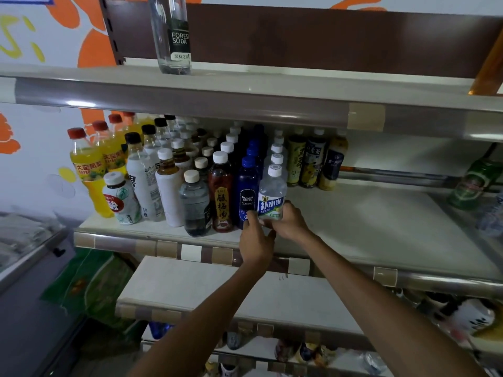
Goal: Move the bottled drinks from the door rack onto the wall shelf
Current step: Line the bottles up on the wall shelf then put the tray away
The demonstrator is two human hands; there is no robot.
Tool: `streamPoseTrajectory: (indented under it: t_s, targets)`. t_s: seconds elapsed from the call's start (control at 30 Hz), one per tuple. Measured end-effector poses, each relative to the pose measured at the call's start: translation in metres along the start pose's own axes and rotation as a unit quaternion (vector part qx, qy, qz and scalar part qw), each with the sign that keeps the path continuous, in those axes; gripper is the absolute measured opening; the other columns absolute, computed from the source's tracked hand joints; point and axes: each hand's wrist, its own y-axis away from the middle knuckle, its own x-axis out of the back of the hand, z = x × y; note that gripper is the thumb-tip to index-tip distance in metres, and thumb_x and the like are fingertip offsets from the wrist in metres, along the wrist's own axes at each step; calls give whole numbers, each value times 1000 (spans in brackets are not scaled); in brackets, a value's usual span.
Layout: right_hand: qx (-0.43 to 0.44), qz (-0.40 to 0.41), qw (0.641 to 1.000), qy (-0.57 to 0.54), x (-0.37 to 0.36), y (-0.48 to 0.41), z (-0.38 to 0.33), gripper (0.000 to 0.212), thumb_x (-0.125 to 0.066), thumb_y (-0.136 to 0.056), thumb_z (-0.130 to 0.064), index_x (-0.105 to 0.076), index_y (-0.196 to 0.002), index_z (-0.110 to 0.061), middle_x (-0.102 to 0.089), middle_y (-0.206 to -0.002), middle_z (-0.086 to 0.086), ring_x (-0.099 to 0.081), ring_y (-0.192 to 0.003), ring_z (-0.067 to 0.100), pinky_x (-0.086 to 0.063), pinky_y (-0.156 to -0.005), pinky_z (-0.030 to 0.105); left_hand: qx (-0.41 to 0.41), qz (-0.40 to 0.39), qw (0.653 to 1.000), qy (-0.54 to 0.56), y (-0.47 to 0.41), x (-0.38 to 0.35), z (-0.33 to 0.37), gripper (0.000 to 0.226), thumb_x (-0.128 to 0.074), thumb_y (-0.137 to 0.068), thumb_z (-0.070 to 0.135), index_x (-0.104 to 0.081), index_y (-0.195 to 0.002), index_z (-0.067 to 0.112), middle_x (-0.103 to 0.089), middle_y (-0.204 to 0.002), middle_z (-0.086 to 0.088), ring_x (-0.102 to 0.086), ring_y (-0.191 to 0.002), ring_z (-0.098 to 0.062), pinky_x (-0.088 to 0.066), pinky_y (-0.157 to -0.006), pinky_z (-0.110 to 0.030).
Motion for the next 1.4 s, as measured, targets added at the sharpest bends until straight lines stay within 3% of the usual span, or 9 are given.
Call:
streamPoseTrajectory:
  t_s: [0.23, 0.37, 0.53, 0.67, 0.87, 1.0, 1.1, 1.17, 1.4]
  targets:
    - [-36, -76, 994, 66, 17, 15, 0, 64, -76, -82, -33, -44, -132, -8, -54, -125, 7, -53, -117, 26, -43, -84, 28, 8, -40, 995, -93, 8, 23, 5, 59, -67, -87, 14, -33, -135, 13, -53, -128, -11, -60, -109, -27, -51, -89, -38]
    - [-64, -35, 992, 102, 22, 34, 8, 68, -68, -87, -36, -38, -140, -6, -49, -140, 14, -50, -123, 29, -45, -93, 34, -52, -83, 982, -162, 13, 37, -8, 40, -61, -89, 14, -46, -126, 18, -53, -127, -5, -53, -112, -21, -45, -97, -36]
    - [-71, 6, 988, 138, 23, 67, 5, 47, -68, -84, -27, -50, -124, -12, -59, -123, 9, -59, -108, 26, -50, -89, 34, -147, -105, 959, -216, 14, 53, -13, 32, -58, -90, 20, -53, -121, 22, -53, -129, -2, -44, -121, -20, -31, -105, -36]
    - [-81, 25, 976, 202, 21, 97, 7, 53, -66, -81, -34, -49, -127, -16, -57, -127, 10, -56, -115, 30, -49, -91, 36, -213, -145, 931, -258, 21, 61, -8, 32, -56, -89, 24, -57, -121, 21, -56, -128, -3, -47, -120, -22, -33, -101, -37]
    - [-129, 50, 960, 245, 18, 156, 17, 55, -61, -89, -30, -42, -138, -12, -49, -134, 16, -48, -124, 34, -45, -94, 36, -255, -235, 910, -227, 49, 63, 6, 26, -54, -87, 21, -60, -113, 17, -62, -116, -8, -53, -112, -28, -38, -95, -39]
    - [-148, 71, 958, 234, 28, 197, 22, 54, -62, -89, -26, -43, -138, -18, -51, -136, 10, -52, -122, 31, -46, -88, 33, -281, -310, 888, -191, 77, 61, 15, 29, -56, -87, 21, -59, -116, 20, -60, -123, -7, -53, -117, -27, -40, -99, -36]
    - [-167, 80, 960, 213, 40, 227, 27, 43, -64, -83, -25, -55, -125, -19, -59, -127, 7, -58, -114, 28, -48, -87, 31, -308, -348, 865, -188, 100, 57, 24, 27, -57, -89, 24, -59, -116, 20, -60, -124, -6, -52, -120, -26, -38, -100, -34]
    - [-181, 84, 957, 211, 50, 245, 37, 36, -64, -80, -28, -58, -115, -21, -61, -118, 4, -60, -108, 26, -51, -89, 37, -317, -364, 856, -183, 115, 53, 31, 27, -56, -88, 23, -59, -115, 21, -59, -125, -7, -52, -120, -27, -39, -99, -35]
    - [-223, 121, 948, 194, 65, 327, 72, 39, -67, -84, -27, -60, -121, -16, -63, -120, 4, -61, -106, 25, -49, -82, 30, -366, -427, 810, -168, 186, 32, 54, 27, -56, -90, 24, -58, -116, 19, -54, -132, -9, -54, -118, -29, -41, -96, -36]
